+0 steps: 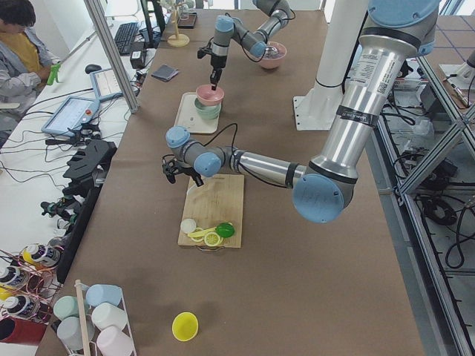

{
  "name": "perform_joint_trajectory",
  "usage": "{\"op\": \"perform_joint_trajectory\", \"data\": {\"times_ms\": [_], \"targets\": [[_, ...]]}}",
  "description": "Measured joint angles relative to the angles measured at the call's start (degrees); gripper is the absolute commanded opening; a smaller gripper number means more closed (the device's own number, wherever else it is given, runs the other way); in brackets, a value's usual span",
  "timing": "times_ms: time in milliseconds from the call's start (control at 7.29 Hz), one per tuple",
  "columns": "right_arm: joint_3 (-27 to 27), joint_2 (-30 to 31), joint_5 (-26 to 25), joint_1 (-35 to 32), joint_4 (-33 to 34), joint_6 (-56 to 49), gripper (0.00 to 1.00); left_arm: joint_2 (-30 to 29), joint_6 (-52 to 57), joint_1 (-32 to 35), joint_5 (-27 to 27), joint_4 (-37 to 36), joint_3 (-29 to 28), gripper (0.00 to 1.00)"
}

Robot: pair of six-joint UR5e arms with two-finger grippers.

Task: Stack pink bowl on green and place spoon
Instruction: 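Release the pink bowl while the left gripper carries the white spoon toward the tray, then lower the white spoon into the pink bowl and open the left gripper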

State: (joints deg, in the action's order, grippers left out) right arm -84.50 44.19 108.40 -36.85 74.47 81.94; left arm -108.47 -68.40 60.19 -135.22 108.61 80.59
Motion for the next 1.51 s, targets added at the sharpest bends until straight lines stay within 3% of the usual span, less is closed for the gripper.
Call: {"op": "perform_joint_trajectory", "data": {"times_ms": [137, 549, 686, 1098, 1235, 1510], "targets": [[0.78, -0.1, -0.02, -0.08, -0.79, 0.29, 0.97, 0.17, -0.23, 0.01, -0.04, 0.0, 0.47, 0.0], [1.29, -0.28, 0.39, -0.93, -1.24, 1.16, 1.0, -1.29, -5.34, -0.12, -2.39, -0.08, 2.7, 0.0], [0.4, 0.07, 2.62, -2.43, -1.02, 1.15, 1.0, -3.44, -9.23, -0.87, -2.72, -0.1, 4.13, 0.0], [-8.82, 12.31, 15.9, -12.25, -0.73, -5.63, 1.0, -15.34, -24.81, -9.65, 4.81, -0.09, 5.53, 0.0], [-10.74, 17.23, 20.28, -16.64, -0.69, -11.65, 1.0, -19.87, -28.81, -12.03, 7.83, 0.08, 3.71, 0.0], [-11.73, 23.36, 24.04, -21.92, -0.72, -21.18, 1.0, -27.69, -33.53, -15.36, 14.26, 1.32, -0.93, 0.0]]}}
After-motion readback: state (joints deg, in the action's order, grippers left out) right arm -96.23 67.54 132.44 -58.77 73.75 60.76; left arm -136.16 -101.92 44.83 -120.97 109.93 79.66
